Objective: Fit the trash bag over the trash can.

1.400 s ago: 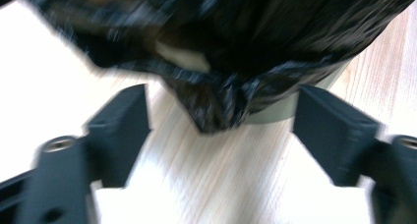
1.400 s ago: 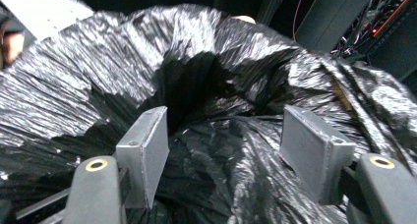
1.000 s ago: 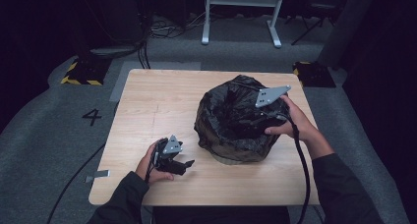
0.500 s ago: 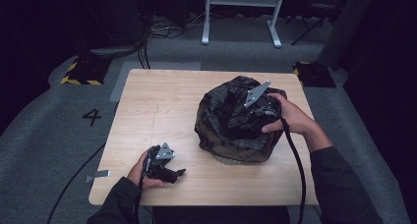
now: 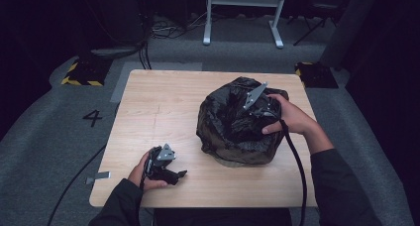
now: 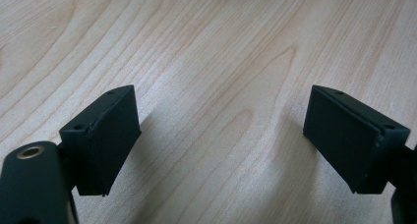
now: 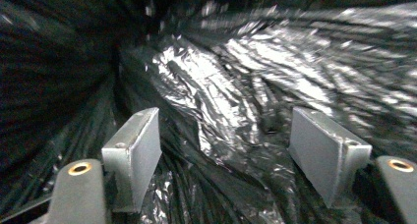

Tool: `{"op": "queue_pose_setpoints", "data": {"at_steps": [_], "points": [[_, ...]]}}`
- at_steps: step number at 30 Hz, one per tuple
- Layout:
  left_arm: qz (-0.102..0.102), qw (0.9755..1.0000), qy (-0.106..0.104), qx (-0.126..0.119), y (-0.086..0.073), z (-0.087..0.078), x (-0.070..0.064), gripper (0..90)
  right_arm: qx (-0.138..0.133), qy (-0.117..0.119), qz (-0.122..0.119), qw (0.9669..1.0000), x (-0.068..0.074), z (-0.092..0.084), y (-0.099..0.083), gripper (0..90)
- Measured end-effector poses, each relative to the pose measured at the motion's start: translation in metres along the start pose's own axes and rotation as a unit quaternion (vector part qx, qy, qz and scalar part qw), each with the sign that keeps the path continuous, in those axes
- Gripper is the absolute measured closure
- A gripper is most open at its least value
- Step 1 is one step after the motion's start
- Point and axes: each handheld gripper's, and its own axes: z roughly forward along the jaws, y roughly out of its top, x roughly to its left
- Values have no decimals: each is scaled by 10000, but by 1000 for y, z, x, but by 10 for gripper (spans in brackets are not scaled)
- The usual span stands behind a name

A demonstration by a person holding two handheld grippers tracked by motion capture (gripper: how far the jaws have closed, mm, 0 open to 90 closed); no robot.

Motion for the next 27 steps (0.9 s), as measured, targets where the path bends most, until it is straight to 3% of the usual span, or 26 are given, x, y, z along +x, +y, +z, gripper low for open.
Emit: {"op": "queue_pose_setpoints", "data": {"at_steps": [6, 14, 23, 25, 27], "points": [[-31, 10000, -18, 3, 0, 0, 0, 140, -687, -119, 160, 9974, 0, -6, -7, 300], [-37, 10000, -6, 8, 0, 0, 0, 134, -1148, -416, 294, 9921, -2, -6, -6, 308], [-47, 10000, 33, 12, 0, 0, 1, 131, -1636, -669, 433, 9833, -4, -3, 0, 296], [-48, 10000, 35, 13, 0, 0, 1, 131, -1768, -733, 488, 9803, -4, -4, -1, 286], [-47, 10000, 34, 14, 0, 0, 1, 131, -1989, -781, 593, 9751, -5, -6, -3, 287]]}}
